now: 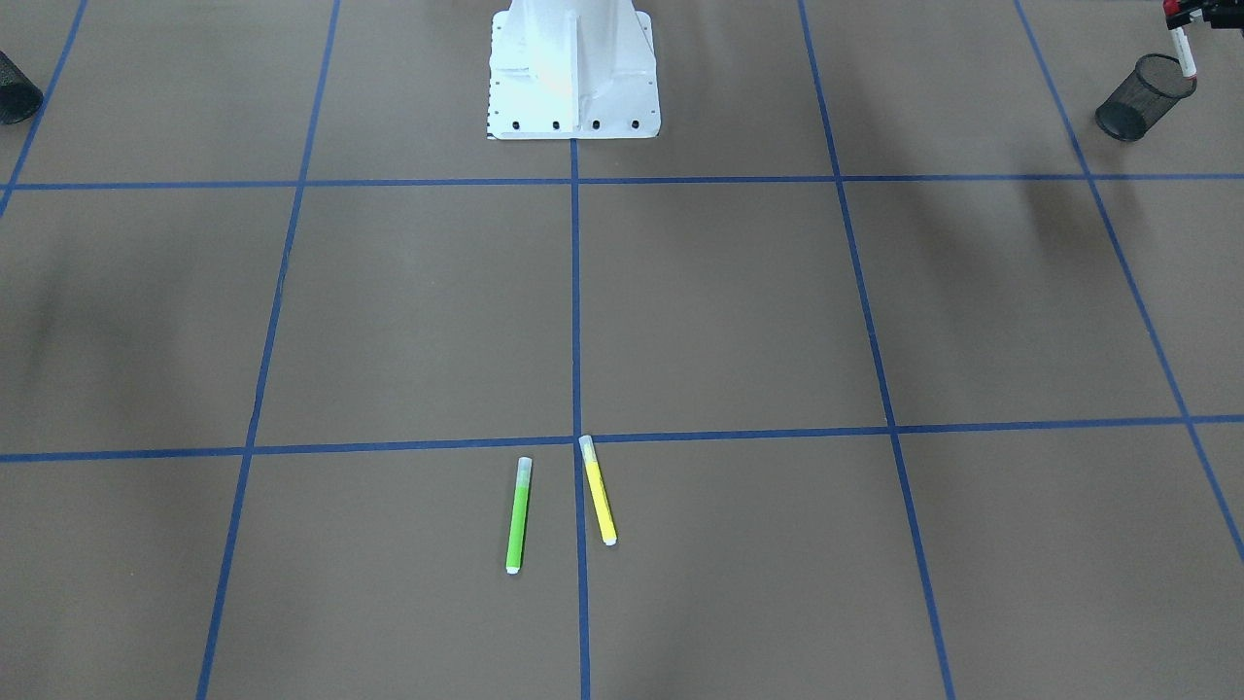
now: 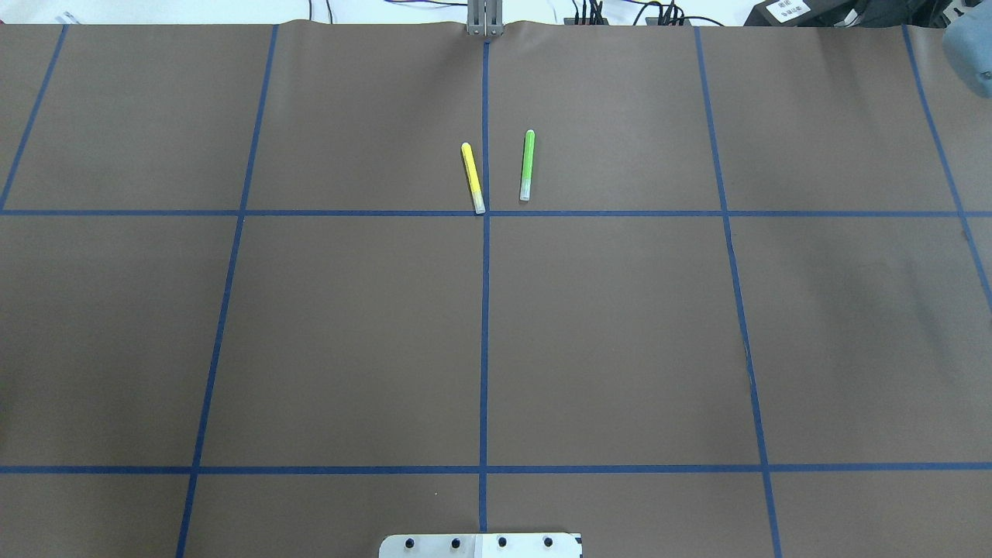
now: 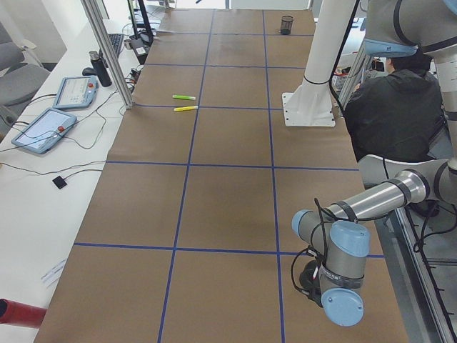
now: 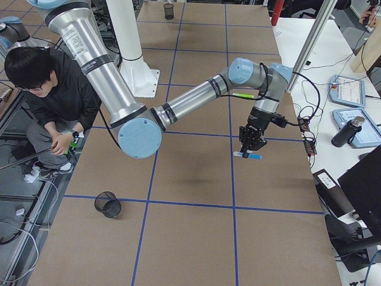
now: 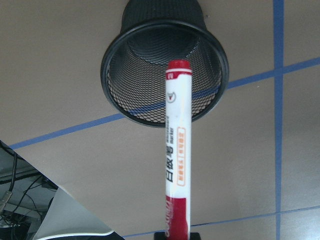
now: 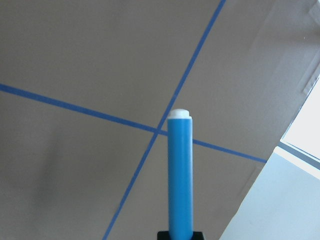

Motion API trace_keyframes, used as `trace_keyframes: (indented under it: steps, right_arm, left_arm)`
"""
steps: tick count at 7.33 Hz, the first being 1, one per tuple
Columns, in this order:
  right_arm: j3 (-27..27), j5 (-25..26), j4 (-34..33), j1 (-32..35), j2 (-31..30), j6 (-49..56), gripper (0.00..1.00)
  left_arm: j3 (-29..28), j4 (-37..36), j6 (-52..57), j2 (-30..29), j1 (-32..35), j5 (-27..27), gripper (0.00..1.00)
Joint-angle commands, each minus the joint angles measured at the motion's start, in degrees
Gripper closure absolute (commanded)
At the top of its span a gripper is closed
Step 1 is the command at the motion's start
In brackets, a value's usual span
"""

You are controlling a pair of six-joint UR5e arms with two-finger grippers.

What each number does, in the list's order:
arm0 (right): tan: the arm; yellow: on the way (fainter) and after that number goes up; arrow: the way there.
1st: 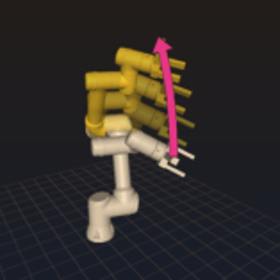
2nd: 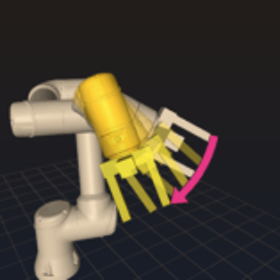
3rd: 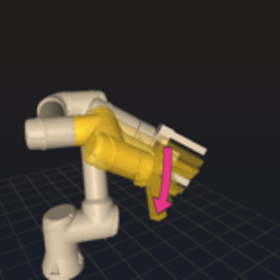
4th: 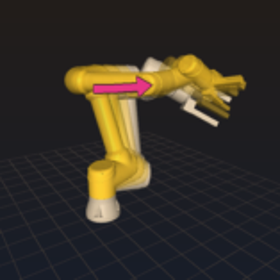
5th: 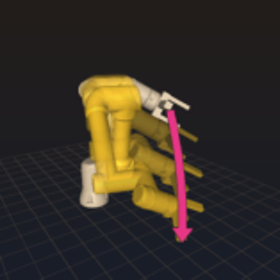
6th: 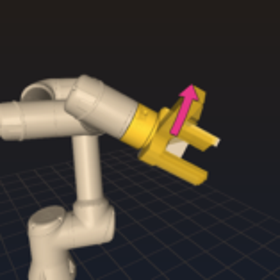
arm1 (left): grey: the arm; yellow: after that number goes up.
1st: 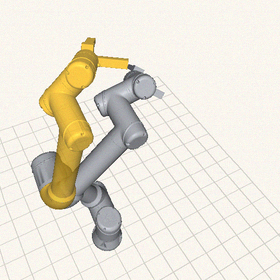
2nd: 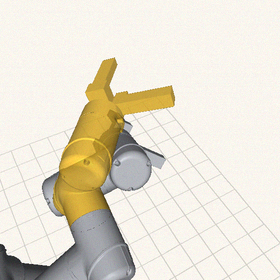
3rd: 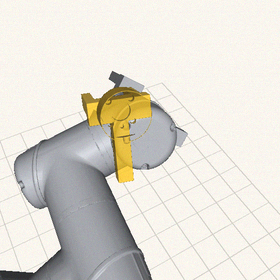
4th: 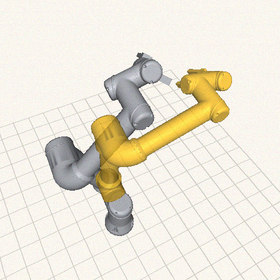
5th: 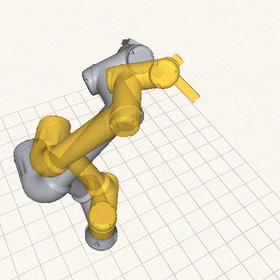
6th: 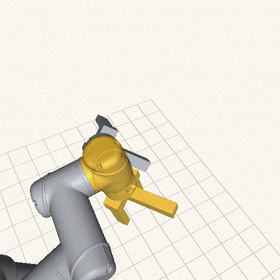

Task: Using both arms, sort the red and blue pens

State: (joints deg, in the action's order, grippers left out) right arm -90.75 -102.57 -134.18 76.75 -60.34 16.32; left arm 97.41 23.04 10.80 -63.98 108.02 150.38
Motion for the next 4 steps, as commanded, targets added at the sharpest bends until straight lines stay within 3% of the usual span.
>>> trace_keyframes:
  steps: [1, 4]
  right_arm:
    - [-0.13, 0.09, -0.2, 2.07, -1.62, 1.95, 1.0]
    - [-2.65, -0.79, -1.69, 5.16, -7.57, 6.1, 1.0]
  left_arm:
    - [-0.2, -0.1, 0.28, 0.0, 0.0, 0.17, 0.0]
    - [0.76, 0.08, 0.28, -1.31, 0.0, 0.17, 0.0]
